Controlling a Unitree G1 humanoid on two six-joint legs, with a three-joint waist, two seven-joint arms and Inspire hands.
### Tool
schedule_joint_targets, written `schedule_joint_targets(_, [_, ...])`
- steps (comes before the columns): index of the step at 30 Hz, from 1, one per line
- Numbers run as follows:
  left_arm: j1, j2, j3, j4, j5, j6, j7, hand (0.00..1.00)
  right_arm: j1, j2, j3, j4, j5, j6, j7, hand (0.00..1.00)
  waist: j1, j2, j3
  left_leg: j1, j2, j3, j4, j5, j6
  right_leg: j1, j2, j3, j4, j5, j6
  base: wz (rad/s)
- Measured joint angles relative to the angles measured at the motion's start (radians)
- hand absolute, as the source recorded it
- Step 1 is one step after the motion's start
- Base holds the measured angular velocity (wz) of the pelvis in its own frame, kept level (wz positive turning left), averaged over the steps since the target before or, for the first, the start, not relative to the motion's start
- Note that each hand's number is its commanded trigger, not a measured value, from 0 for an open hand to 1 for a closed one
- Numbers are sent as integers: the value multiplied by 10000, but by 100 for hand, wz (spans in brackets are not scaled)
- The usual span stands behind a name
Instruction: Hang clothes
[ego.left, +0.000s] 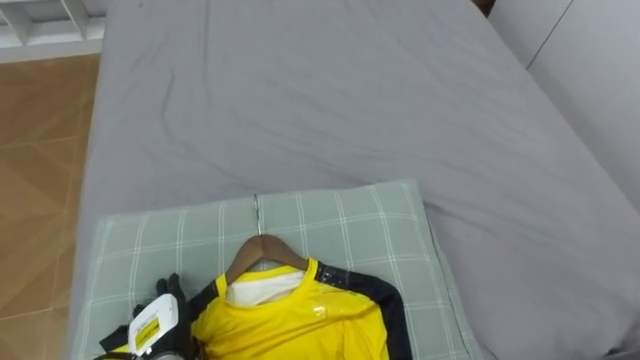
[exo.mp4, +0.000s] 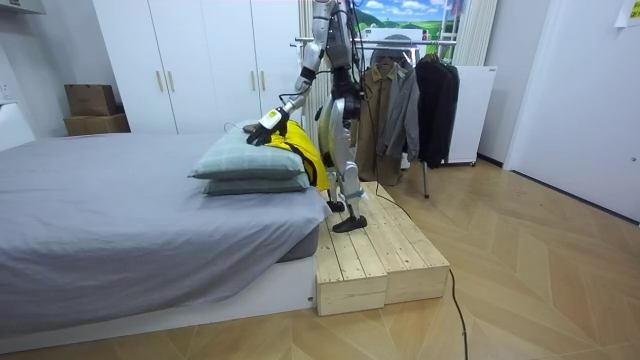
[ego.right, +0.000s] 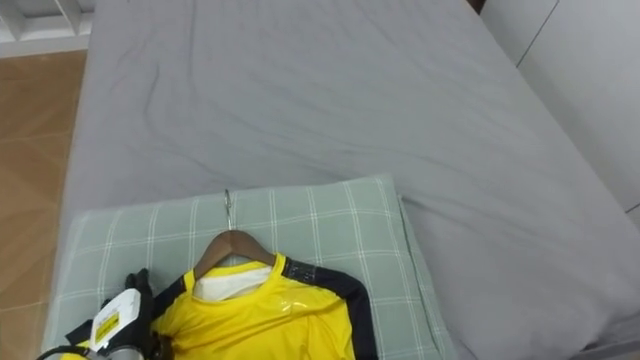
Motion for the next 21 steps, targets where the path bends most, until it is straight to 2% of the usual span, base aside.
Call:
schedule_joint_targets(2, [-191, 45, 31, 68, -4, 18, 219, 100, 14, 6, 0, 13, 6, 1, 10, 0, -22, -1, 1, 13, -1, 7, 0, 7, 13, -1, -21, 5, -7, 0, 4, 0])
schedule_joint_targets(4, [-474, 238, 81, 213, -9, 59, 313, 100, -7, 6, -4, 65, 17, 5, -9, 0, -67, 0, 1, 32, -7, 7, -16, 30, 43, 0, -62, 2, 5, -4, 18, 0])
schedule_joint_targets(9, [-831, 279, 77, 459, 7, 422, 523, 100, -224, 7, -14, 102, 3, 20, -19, 0, -313, -38, 25, 9, -66, 86, -23, 54, 78, -96, -125, 48, 151, 32, 88, -4])
schedule_joint_targets(15, [-865, 325, 62, 534, 29, 444, 236, 100, -287, 5, -115, 171, -42, 10, -25, 0, -382, -16, 41, -172, -50, 107, -27, 53, 78, -278, -108, 83, 138, 43, 101, -2])
schedule_joint_targets(19, [-909, 325, -22, 528, 30, 444, 101, 100, -392, -12, -398, 202, -41, -3, -29, 0, -411, 122, 118, -291, -43, 105, -28, 53, 78, -368, -110, 38, 118, 43, 100, 2])
schedule_joint_targets(21, [-932, 341, -68, 529, 30, 442, -43, 100, -449, -11, -397, 255, -37, 0, -27, 0, -411, 167, 116, -294, -42, 97, -33, 53, 78, -367, -110, 26, 115, 43, 100, 2])
